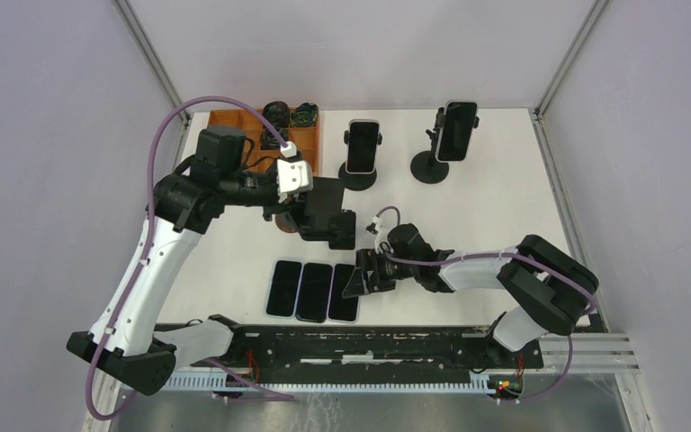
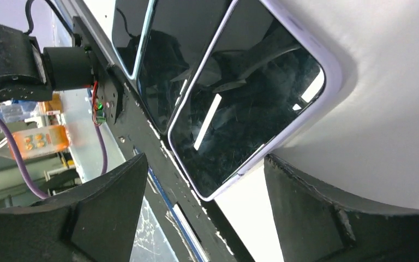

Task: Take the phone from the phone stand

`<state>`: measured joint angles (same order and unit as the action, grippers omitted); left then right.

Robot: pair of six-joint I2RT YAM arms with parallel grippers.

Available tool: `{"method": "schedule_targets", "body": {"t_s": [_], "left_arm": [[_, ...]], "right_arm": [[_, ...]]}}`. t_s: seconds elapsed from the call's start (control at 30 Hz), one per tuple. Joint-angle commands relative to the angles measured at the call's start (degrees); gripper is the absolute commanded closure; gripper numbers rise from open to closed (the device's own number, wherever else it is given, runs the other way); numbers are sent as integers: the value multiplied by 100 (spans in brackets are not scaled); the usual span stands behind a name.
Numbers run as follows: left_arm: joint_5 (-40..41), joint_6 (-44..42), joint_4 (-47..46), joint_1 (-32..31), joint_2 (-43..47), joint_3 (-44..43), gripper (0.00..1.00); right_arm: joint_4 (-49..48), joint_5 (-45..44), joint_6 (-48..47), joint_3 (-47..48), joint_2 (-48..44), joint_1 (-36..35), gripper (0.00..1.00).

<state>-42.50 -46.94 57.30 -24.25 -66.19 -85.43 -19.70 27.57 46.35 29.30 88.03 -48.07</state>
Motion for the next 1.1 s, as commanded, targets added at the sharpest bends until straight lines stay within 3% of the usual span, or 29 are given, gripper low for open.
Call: {"method": "schedule_targets", "body": {"t_s": [0.0, 0.07, 0.27, 0.47, 0.6, 0.73, 0.87, 1.07], "left_arm": [[-205, 141, -194, 3, -25, -52, 98], [-215, 143, -203, 2, -41, -52, 98], [-201, 66, -148, 7, -7, 108, 98], [-600, -253, -71, 1, 78, 388, 98], [-826, -343, -64, 0, -8, 471, 98], [-978, -859, 153, -5, -19, 578, 98], [-1011, -1034, 176, -3, 35, 706, 98], [-1098, -1117, 277, -1, 56, 714, 98]], "right_arm": [[95, 165, 378, 187, 475, -243, 16], [-168, 276, 602, 288, 489, -240, 16], [1803, -283, -823, 1222, -288, 200, 7], [1759, 319, -1076, 1090, -1937, 813, 3], [595, 1100, -482, 1016, -2673, 800, 8], [-669, 1286, 318, 1037, -2974, 794, 13], [-1794, 1204, 953, 1120, -2793, 712, 20], [-2627, 1031, 1214, 1415, -2268, 332, 30]]}}
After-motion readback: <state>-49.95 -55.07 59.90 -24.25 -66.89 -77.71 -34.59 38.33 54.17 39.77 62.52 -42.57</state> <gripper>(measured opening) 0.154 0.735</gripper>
